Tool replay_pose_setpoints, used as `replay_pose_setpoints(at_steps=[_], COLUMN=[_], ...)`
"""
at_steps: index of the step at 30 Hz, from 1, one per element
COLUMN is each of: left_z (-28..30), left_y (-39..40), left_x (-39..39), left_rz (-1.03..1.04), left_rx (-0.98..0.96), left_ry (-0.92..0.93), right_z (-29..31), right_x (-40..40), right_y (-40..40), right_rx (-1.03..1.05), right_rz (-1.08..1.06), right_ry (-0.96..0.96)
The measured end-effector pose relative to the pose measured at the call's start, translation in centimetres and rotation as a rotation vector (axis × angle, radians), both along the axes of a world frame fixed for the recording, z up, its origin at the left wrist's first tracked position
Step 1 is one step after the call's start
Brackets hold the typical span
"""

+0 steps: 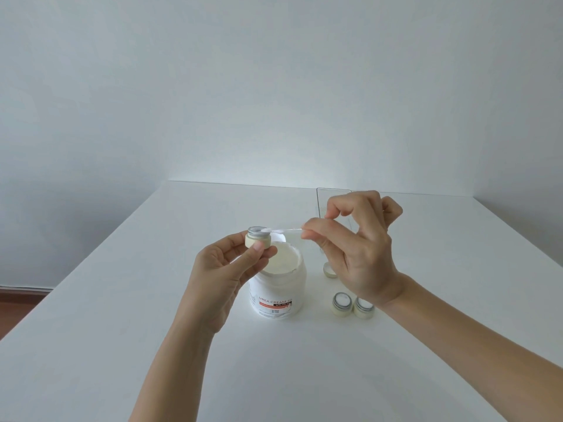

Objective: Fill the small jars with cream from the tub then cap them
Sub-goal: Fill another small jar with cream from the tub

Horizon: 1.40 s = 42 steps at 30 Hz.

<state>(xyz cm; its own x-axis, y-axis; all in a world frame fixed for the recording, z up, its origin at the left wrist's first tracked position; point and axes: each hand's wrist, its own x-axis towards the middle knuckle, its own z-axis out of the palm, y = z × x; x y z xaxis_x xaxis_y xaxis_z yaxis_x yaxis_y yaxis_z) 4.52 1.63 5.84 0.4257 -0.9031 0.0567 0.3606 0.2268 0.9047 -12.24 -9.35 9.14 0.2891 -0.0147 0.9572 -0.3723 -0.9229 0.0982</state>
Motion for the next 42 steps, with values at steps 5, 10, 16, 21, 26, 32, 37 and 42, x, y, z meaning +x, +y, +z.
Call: replay_pose_setpoints(at_steps=[5, 10, 16, 21, 26, 32, 37, 42], left_z=[-0.3, -0.4, -0.6, -0.7, -0.7, -0.6, -0.8, -1.2], left_y=[0.1, 0.1, 0.3, 0.8, 0.9, 1.2, 1.1, 0.9], left_x=[0.0, -0.2, 0.2, 0.9, 1.1, 1.3, 1.4, 1.3], left_rz=[-0.006, -0.046, 0.012, 0.092, 0.089, 0.077, 0.102, 0.144], left_rx=[-0.009, -0.036, -0.009, 0.013, -0.006, -0.004, 0.015, 0.054], left_ry=[-0.044, -0.102, -0.108, -0.066, 0.002, -0.055, -0.086, -0.150], right_z=[1.2, 1.8, 0.7, -0.2, -0.7, -0.2, 0.3, 0.6], right_x=[0.4, 0.9, 1.4, 2.0, 4.0, 4.8, 3.8, 2.3], right_y=[0.4, -0.3, -1.5, -2.1, -1.4, -1.5, -2.2, -3.5], right_rx=[0.455, 1.055, 1.288, 0.791, 0.491, 0.736, 1.037, 1.326], right_rz=[-0.049, -0.005, 0.042, -0.234, -0.242, -0.185, -0.205, -0.175], right_ry=[-0.121, -0.028, -0.048, 0.244, 0.716, 0.832, 0.758, 0.565])
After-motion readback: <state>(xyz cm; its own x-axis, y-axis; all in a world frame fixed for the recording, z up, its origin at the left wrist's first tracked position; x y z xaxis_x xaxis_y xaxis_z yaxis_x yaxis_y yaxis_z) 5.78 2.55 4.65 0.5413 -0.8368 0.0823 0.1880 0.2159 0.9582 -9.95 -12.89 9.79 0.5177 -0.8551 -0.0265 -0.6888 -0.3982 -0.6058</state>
